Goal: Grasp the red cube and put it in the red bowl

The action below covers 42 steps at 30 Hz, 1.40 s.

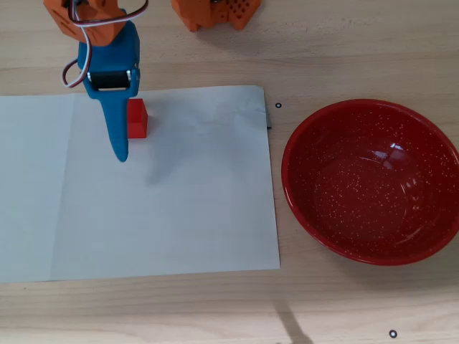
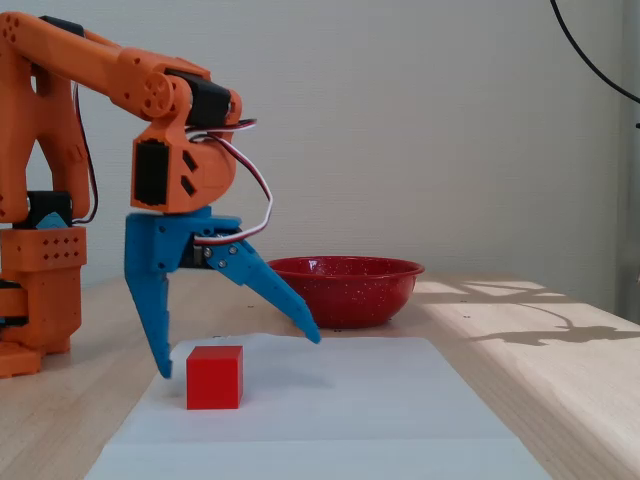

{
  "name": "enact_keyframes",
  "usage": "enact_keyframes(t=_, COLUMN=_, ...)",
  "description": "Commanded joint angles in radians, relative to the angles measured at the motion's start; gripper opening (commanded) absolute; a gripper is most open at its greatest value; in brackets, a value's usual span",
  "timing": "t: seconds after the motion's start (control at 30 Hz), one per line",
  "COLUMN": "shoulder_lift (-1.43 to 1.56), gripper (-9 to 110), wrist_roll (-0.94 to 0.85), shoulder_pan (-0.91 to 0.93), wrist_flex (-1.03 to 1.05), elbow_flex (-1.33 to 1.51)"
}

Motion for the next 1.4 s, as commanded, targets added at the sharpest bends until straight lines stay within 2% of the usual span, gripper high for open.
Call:
enact_keyframes(t=0.0, shoulder_lift=0.038, gripper=58, wrist_roll=0.029, shoulder_pan=-0.009, wrist_flex=-0.038, elbow_flex=-0.020)
enact_keyframes(t=0.43, shoulder_lift=0.011, gripper=53, wrist_roll=0.028, shoulder_pan=0.014, wrist_flex=-0.179, elbow_flex=0.048)
enact_keyframes(t=0.6, shoulder_lift=0.009, gripper=42, wrist_roll=0.035, shoulder_pan=0.015, wrist_flex=-0.183, elbow_flex=0.035)
enact_keyframes(t=0.87, shoulder_lift=0.014, gripper=7, wrist_roll=0.051, shoulder_pan=0.003, wrist_flex=-0.129, elbow_flex=-0.031)
enact_keyframes(t=0.93, shoulder_lift=0.018, gripper=0, wrist_roll=0.043, shoulder_pan=0.000, wrist_flex=-0.100, elbow_flex=-0.054)
enact_keyframes(t=1.1, shoulder_lift=0.031, gripper=0, wrist_roll=0.025, shoulder_pan=0.005, wrist_flex=0.018, elbow_flex=-0.155)
enact_keyframes(t=1.37, shoulder_lift=0.046, gripper=0, wrist_roll=-0.061, shoulder_pan=0.057, wrist_flex=0.348, elbow_flex=-0.495)
